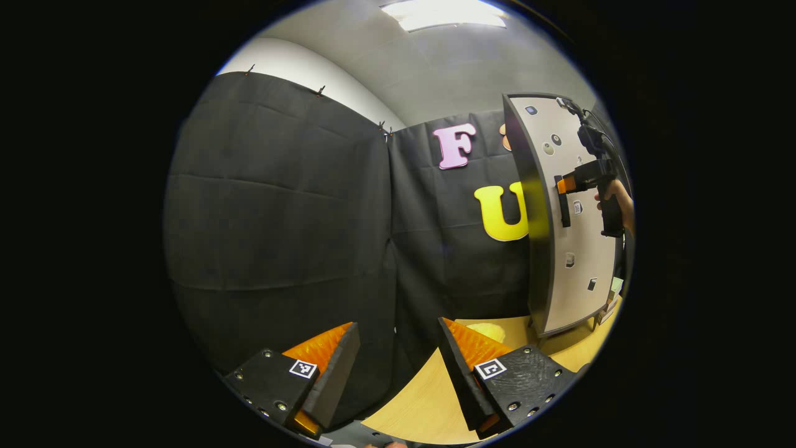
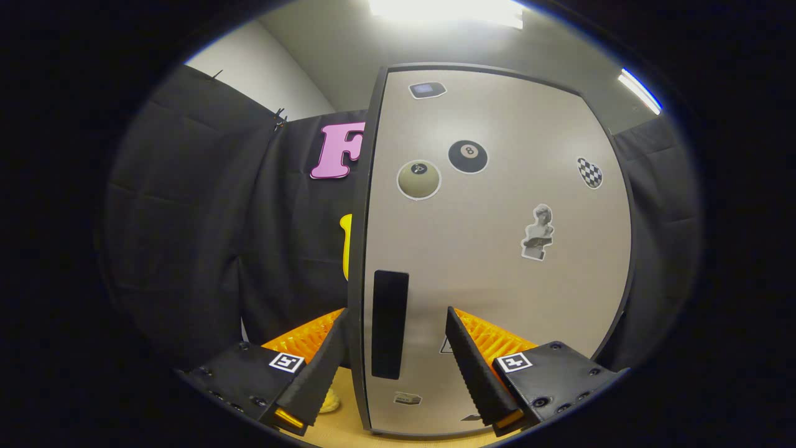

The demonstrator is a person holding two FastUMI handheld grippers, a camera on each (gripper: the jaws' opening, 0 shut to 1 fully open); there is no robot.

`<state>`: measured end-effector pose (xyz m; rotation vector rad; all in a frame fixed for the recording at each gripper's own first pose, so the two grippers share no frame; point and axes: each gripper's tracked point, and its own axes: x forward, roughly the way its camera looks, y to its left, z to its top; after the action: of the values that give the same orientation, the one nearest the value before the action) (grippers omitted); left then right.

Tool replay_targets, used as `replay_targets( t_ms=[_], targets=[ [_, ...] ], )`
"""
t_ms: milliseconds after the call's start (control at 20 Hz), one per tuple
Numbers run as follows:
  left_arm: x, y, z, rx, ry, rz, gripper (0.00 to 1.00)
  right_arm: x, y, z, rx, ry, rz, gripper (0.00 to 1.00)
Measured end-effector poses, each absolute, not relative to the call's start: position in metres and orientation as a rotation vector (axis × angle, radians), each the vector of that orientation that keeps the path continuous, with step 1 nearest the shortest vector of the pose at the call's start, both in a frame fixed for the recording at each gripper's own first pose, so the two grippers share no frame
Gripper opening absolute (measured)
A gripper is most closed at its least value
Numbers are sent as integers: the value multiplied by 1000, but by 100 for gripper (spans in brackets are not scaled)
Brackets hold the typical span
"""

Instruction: Open the cabinet door with the right hand, grasp the bottle in the cabinet with the left hand and place it on the coaster, then close the cabinet door with the right hand.

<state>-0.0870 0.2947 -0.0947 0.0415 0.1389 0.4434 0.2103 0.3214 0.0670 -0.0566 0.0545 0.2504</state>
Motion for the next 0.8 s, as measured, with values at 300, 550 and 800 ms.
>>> replay_targets(
  t_ms=[300,550,800],
  targets=[
    [-99,314,-109,32,168,489,73,234,330,57,-45,99,209,67],
    [-98,313,-105,36,161,502,73,240,336,46,3,159,213,43],
    [-101,312,-103,38,152,485,73,236,334,43,-11,201,248,22]
  ],
)
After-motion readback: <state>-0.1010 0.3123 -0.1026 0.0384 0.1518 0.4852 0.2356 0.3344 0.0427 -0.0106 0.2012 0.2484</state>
